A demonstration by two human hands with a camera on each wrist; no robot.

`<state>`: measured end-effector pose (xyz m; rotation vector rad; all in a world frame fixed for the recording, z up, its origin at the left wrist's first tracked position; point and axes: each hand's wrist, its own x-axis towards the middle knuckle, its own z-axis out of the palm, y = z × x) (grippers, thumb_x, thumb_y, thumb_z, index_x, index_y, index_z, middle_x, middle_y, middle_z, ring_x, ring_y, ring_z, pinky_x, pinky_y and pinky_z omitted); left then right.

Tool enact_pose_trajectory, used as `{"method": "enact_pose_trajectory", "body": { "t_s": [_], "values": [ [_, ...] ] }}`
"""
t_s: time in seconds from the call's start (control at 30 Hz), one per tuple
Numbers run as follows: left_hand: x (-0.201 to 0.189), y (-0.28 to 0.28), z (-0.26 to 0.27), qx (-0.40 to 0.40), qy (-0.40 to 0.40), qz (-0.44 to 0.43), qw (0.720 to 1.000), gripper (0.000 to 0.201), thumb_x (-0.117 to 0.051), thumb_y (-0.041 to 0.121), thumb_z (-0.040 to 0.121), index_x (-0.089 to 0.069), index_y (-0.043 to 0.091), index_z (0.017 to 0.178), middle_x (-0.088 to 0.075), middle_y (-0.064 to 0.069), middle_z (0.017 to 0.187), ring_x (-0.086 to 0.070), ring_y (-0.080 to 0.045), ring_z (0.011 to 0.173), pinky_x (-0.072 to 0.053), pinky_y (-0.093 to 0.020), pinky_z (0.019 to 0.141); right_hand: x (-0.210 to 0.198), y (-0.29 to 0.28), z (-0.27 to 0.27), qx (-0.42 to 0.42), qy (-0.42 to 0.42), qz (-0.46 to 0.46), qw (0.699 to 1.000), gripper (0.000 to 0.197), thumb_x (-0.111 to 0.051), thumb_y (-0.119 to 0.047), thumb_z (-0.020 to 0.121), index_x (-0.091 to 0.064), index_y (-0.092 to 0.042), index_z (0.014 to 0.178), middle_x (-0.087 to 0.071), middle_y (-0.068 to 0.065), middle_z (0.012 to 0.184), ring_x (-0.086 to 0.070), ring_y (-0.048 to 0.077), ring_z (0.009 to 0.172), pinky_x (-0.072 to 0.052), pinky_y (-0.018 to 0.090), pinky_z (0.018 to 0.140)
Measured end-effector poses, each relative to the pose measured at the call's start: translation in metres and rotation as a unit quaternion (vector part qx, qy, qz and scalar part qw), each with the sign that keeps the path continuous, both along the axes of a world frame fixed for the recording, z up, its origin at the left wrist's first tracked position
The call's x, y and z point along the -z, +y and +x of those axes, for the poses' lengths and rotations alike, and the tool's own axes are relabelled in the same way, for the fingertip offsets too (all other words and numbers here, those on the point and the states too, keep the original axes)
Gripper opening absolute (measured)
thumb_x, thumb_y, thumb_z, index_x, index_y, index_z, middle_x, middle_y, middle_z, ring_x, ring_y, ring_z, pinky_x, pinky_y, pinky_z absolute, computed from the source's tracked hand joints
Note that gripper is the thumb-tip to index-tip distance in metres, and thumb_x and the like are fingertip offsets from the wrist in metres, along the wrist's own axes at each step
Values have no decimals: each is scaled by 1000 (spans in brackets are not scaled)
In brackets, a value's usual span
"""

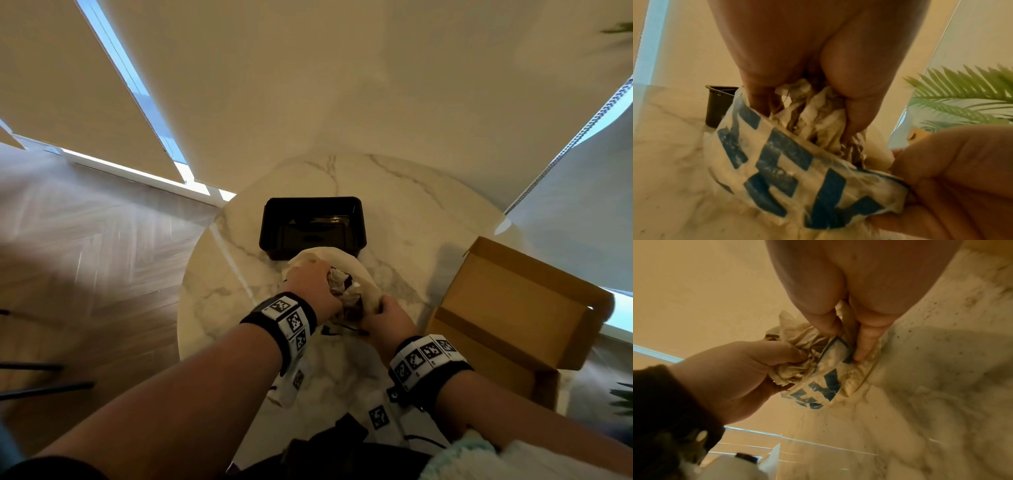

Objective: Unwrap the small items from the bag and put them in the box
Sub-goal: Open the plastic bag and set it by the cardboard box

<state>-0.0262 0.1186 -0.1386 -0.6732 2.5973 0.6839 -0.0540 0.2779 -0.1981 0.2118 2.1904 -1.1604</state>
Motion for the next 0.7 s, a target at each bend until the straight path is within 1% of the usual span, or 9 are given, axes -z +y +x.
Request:
{"method": "enact_pose_trajectory", "body": {
  "t_s": [0.1,0.2,0.23,0.3,0.33,0.4,0.47,0.6,0.7],
  "values": [
    [8,4,-6,16,-11,-1,1000,49,-65,49,54,-61,27,98,-64,2,97,-63,-23,91,-60,-44,79,-7,-2,3,-6,5,5,1000,31,-63,-13,65,-55,-21,94,-65,13,92,-66,33,85,-60,55,75],
    [41,0,-17,21,8,11,1000,57,-59,57,58,-62,31,109,-66,1,107,-62,-21,93,-59,-41,82,-15,0,3,-12,3,18,1000,26,-64,-10,74,-56,-18,98,-64,11,90,-63,29,83,-58,43,71],
    [49,-4,-19,12,14,25,999,53,-58,58,59,-64,34,106,-67,1,107,-64,-20,92,-59,-40,81,-15,2,2,-9,2,20,1000,24,-64,-10,74,-56,-18,96,-63,11,89,-62,29,82,-56,41,69],
    [36,-11,-13,-2,25,63,998,38,-63,50,63,-68,35,97,-71,4,96,-67,-19,88,-59,-35,75,-7,4,-2,4,0,12,1000,27,-64,-16,68,-57,-21,93,-65,12,89,-64,32,83,-59,43,71],
    [16,-10,-7,-12,38,80,996,36,-67,46,65,-68,33,99,-70,5,93,-68,-18,88,-58,-33,73,2,5,-6,15,-3,3,1000,31,-64,-20,62,-58,-24,92,-66,12,91,-66,33,84,-60,48,74],
    [-10,-10,3,-34,74,119,990,39,-72,36,73,-63,25,110,-67,3,100,-64,-18,92,-53,-30,74,40,10,-18,21,-9,-3,1000,36,-64,-25,55,-59,-27,91,-68,12,93,-68,35,85,-61,53,75],
    [-20,-13,7,-47,91,141,985,39,-74,28,80,-59,20,114,-64,1,104,-61,-17,93,-51,-30,77,58,13,-25,23,-14,-12,1000,36,-68,-26,56,-59,-27,90,-68,12,94,-68,36,86,-61,53,74],
    [-42,-17,16,-54,138,176,973,33,-75,23,81,-59,16,110,-65,-5,101,-62,-21,92,-56,-38,82,18,8,-17,30,-10,-23,999,32,-74,-21,65,-61,-23,94,-67,12,97,-67,35,89,-62,53,75],
    [-53,-18,22,-73,171,200,962,34,-77,22,78,-60,20,107,-65,-4,99,-64,-21,92,-58,-40,84,7,8,-16,27,-11,-30,999,33,-75,-14,71,-62,-19,100,-66,13,100,-66,35,92,-61,53,78]
  ]
}}
